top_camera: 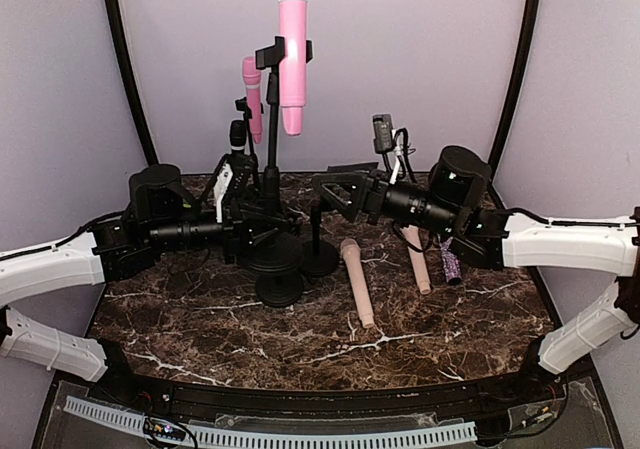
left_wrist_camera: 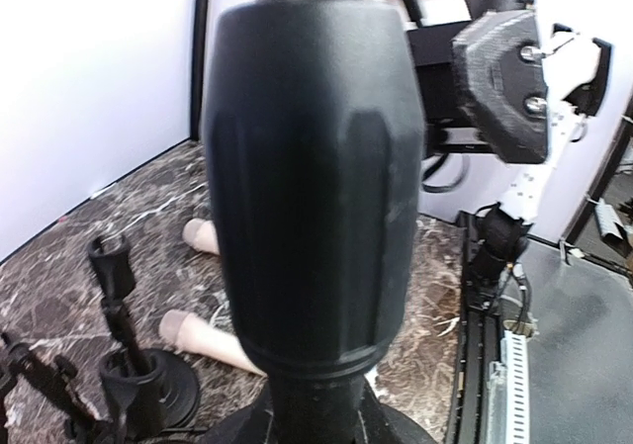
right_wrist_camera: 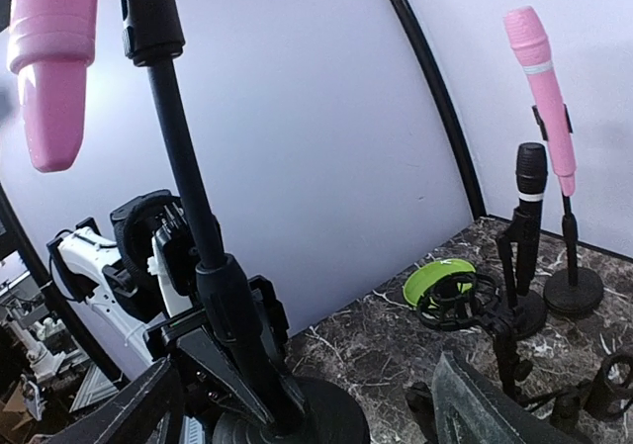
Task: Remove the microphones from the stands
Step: Unscrew the knob on the stand of the microphone stand.
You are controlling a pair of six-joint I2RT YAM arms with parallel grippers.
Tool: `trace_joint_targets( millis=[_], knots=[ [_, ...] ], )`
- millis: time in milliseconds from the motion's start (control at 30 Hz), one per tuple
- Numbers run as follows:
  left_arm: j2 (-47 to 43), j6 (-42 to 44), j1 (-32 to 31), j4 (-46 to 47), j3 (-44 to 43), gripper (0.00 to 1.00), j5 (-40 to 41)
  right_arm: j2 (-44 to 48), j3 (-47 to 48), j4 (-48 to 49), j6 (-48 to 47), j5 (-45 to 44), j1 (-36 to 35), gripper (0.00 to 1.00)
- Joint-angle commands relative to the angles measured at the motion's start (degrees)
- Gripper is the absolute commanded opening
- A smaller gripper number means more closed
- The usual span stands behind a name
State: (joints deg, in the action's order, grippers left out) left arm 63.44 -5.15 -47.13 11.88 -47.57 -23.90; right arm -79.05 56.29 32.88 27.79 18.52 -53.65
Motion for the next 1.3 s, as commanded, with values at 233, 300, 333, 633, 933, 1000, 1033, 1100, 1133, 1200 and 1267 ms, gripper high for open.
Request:
trace_joint_targets(
  millis=[233, 300, 333, 633, 933, 1000, 1033, 1100, 1133, 1200, 1267],
  knots=[
    [-0.38, -1.35, 0.2, 2.97, 0.85, 0.0, 7.97, -4.33, 4.43, 2.49, -0.52, -18.21, -9.62, 0.84],
    [-0.3, -1.58, 0.2, 2.81, 0.82, 0.0, 7.46, -6.53, 6.52, 0.68, -0.7, -21.41, -10.62, 0.76],
    [-0.32, -1.57, 0.2, 2.81, 0.81, 0.0, 7.33, -7.5, 7.74, -0.7, -0.37, -23.08, -10.98, 0.73],
    [-0.63, -0.59, 0.18, 1.71, 0.59, 0.0, 7.91, -13.09, 15.26, -5.59, -2.76, -23.33, -13.03, 0.53],
    [0.16, -0.74, 0.17, 1.47, 0.25, 0.0, 6.95, -15.52, 17.19, -5.73, -2.91, -23.17, -13.6, 0.36],
    [0.27, -0.74, 0.17, 1.48, 0.2, 0.0, 6.58, -15.37, 16.95, -5.64, -2.91, -24.49, -13.66, 0.28],
    [0.34, -0.79, 0.15, 1.48, 0.16, 0.0, 6.41, -15.16, 16.66, -5.56, -2.99, -25.08, -13.6, 0.25],
    [0.43, -0.68, 0.16, 1.44, 0.12, 0.0, 6.01, -14.72, 16.08, -5.38, -3.42, -25.76, -13.65, 0.21],
    [0.45, -0.62, 0.18, 1.54, 0.11, 0.0, 5.77, -14.42, 15.8, -5.23, -3.89, -25.62, -13.6, 0.2],
    [0.39, -0.5, 0.12, 1.94, 0.15, 0.0, 4.77, -13.8, 15.21, -4.96, -5.11, -24.45, -13.5, 0.16],
    [0.31, -0.34, 0.12, 2.56, 0.3, 0.0, 3.45, -12.69, 14.3, -4.43, -6.44, -22.47, -13.25, 0.14]
  ],
)
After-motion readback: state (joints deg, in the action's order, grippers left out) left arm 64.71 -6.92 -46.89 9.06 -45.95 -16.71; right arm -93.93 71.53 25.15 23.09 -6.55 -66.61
